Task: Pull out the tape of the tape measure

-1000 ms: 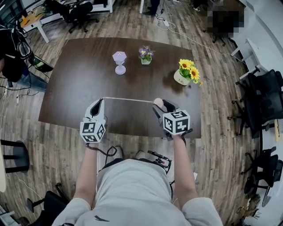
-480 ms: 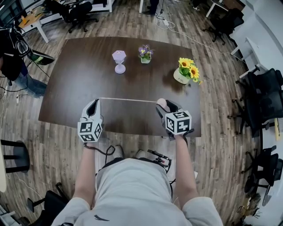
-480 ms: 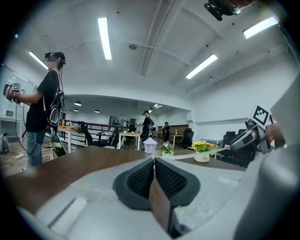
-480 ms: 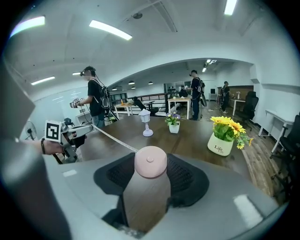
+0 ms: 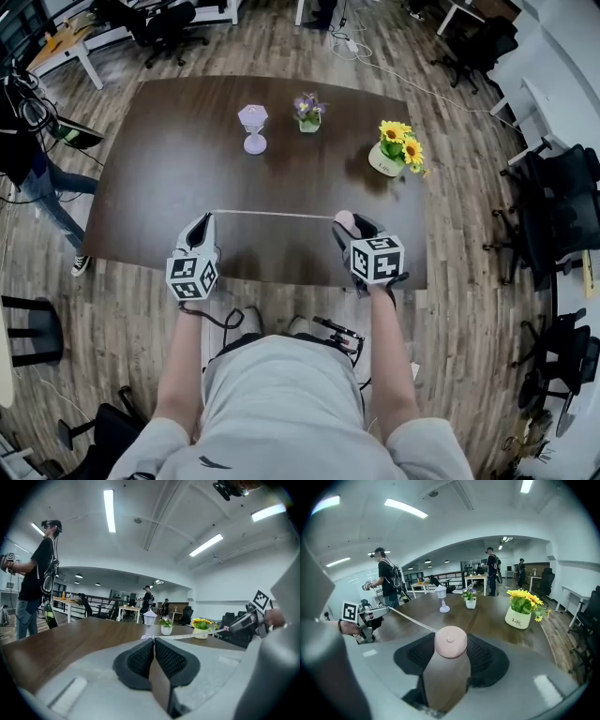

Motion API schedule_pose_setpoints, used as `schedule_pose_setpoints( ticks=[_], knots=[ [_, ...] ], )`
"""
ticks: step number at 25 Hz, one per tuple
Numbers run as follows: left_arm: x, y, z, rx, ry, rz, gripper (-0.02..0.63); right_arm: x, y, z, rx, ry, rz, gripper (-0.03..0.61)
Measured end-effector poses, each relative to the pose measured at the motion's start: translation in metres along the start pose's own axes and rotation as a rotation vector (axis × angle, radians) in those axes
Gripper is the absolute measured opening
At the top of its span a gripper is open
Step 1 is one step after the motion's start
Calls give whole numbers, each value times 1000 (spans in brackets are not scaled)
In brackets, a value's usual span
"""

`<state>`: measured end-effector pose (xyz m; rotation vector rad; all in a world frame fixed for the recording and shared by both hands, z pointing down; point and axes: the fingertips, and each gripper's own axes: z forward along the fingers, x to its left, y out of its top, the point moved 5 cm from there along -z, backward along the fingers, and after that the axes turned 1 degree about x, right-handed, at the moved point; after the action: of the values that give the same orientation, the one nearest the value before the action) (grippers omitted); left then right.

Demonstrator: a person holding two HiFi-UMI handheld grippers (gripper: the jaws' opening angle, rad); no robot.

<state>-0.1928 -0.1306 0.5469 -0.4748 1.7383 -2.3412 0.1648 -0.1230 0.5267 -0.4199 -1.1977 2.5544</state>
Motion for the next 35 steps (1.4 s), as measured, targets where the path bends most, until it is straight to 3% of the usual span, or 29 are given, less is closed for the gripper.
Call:
schedule_pose_setpoints(
  ticks=[8,12,20,30,35],
  knots=[
    [-1,-32,18,80,16,-37,18,-6,-26,30,42,-60,37,215],
    [0,-61,33,167,31,1,20,-12,-43,46,51,-124,55,215],
    [5,-99,67,300,47,-13,20,-25,-79,89,149,-207,64,216],
    [1,-117,89,410,84,148,19,-32,-94,124,227,-254,34,215],
    [0,-121,90,414,88,160,20,-34,-95,126,211,-252,37,219]
  ],
)
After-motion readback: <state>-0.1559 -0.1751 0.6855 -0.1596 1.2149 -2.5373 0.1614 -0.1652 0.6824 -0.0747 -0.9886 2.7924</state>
